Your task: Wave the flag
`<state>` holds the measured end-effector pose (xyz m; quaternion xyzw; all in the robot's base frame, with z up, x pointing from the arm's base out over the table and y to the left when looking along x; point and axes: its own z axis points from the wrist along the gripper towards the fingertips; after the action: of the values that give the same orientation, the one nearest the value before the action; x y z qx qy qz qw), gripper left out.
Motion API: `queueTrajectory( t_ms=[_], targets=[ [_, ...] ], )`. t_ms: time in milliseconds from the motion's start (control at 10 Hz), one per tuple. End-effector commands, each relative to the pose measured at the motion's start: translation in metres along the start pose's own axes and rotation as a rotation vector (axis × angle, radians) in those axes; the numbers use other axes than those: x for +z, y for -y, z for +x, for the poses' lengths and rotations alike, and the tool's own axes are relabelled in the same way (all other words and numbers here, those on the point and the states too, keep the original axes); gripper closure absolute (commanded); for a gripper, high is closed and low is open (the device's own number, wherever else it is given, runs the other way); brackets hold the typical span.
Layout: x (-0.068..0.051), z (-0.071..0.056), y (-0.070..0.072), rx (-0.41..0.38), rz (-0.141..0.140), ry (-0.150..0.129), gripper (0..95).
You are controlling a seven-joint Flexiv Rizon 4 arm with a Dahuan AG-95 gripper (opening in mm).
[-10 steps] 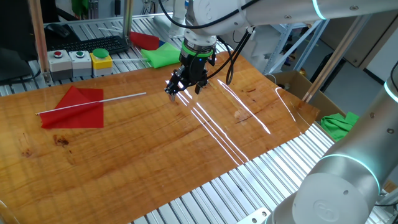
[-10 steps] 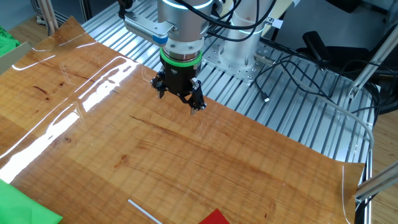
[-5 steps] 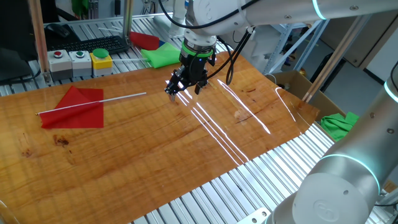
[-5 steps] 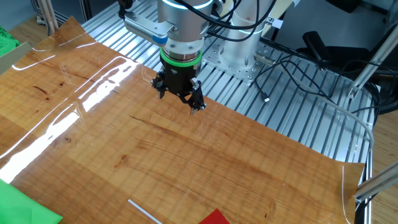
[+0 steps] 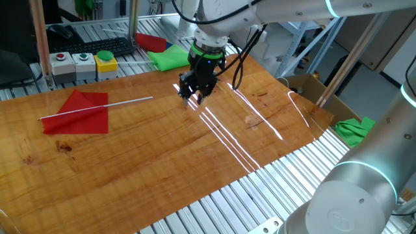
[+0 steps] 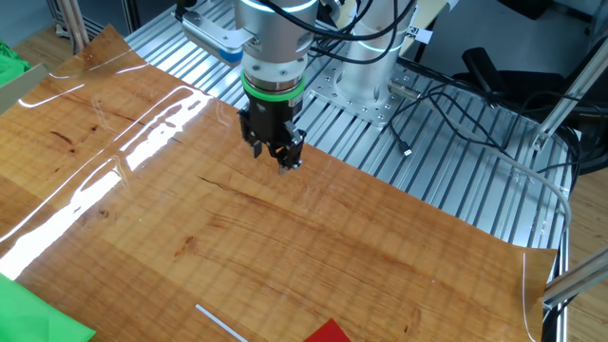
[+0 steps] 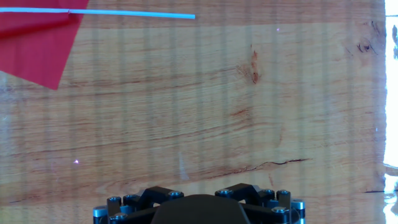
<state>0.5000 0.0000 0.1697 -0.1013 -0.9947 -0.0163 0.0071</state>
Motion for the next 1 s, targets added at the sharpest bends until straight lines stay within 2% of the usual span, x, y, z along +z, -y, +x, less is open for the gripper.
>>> queueTrajectory(
  t_ms=[100, 1000],
  targets=[
    [-0.0003, 0.0, 0.0, 0.03, -0.001, 0.003, 95.0],
    [-0.0003, 0.0, 0.0, 0.127, -0.002, 0.013, 95.0]
  ],
)
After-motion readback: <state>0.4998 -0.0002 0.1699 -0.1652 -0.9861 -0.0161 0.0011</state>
